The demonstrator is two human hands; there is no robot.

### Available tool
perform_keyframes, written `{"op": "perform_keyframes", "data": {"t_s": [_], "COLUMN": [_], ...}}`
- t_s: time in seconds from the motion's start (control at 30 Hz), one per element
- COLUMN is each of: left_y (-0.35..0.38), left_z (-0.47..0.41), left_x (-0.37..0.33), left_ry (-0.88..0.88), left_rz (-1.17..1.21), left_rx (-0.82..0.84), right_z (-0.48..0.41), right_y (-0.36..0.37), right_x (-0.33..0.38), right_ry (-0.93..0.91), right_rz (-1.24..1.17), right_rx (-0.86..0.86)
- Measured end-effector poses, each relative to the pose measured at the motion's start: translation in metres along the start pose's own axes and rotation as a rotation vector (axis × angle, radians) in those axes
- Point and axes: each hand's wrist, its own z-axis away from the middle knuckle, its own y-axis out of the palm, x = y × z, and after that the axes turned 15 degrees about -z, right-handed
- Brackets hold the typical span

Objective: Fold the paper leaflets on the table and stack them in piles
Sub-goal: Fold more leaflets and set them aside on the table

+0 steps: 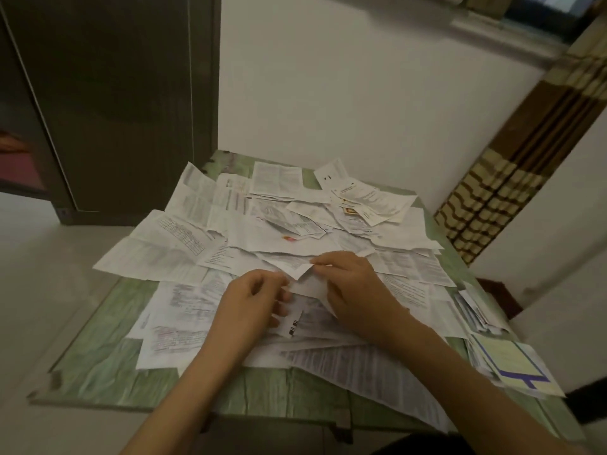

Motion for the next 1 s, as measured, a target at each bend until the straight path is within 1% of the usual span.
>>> {"op": "perform_keyframes", "data": {"t_s": [0.1, 0.13, 0.27, 0.33, 0.37, 0.43, 0.5, 0.53, 0.63, 0.77, 0.9, 0.93, 1.0], "left_y": [-0.002, -0.003, -0.011, -0.017, -0.019, -0.021, -0.022, -0.022, -0.026, -0.04, -0.057, -0.059, -0.064], "left_z": [-0.001, -0.001, -0.001, 0.0, 0.0, 0.0, 0.003, 0.006, 0.01, 0.018, 0.026, 0.026, 0.024], "left_x": [-0.003, -0.003, -0.005, -0.007, -0.007, -0.003, -0.003, -0.003, -0.005, -0.006, -0.001, 0.0, 0.002], "left_ry": [-0.156, -0.183, -0.205, -0.253, -0.265, -0.237, -0.189, -0.183, -0.185, -0.212, -0.248, -0.258, -0.281], "left_rz": [0.117, 0.163, 0.343, 0.392, 0.377, 0.245, 0.128, 0.116, 0.193, 0.357, 0.367, 0.365, 0.384], "left_rx": [0.052, 0.069, 0.171, 0.189, 0.17, 0.122, 0.119, 0.13, 0.139, 0.158, 0.206, 0.225, 0.219], "right_z": [0.01, 0.014, 0.032, 0.041, 0.044, 0.048, 0.051, 0.055, 0.059, 0.06, 0.058, 0.058, 0.056], "right_y": [-0.008, -0.011, -0.01, -0.009, -0.007, -0.007, -0.006, -0.006, -0.007, -0.008, -0.012, -0.015, -0.023], "right_x": [0.014, 0.02, 0.041, 0.045, 0.046, 0.045, 0.043, 0.043, 0.041, 0.041, 0.044, 0.045, 0.055], "right_ry": [0.006, -0.007, -0.078, -0.12, -0.139, -0.154, -0.155, -0.149, -0.113, -0.158, -0.208, -0.2, -0.144], "right_rz": [-0.116, -0.152, -0.235, -0.226, -0.211, -0.206, -0.244, -0.258, -0.269, -0.098, 0.005, -0.009, -0.149], "right_rx": [-0.059, -0.063, -0.018, 0.008, 0.02, 0.04, 0.056, 0.069, 0.088, 0.066, 0.056, 0.066, 0.039]}}
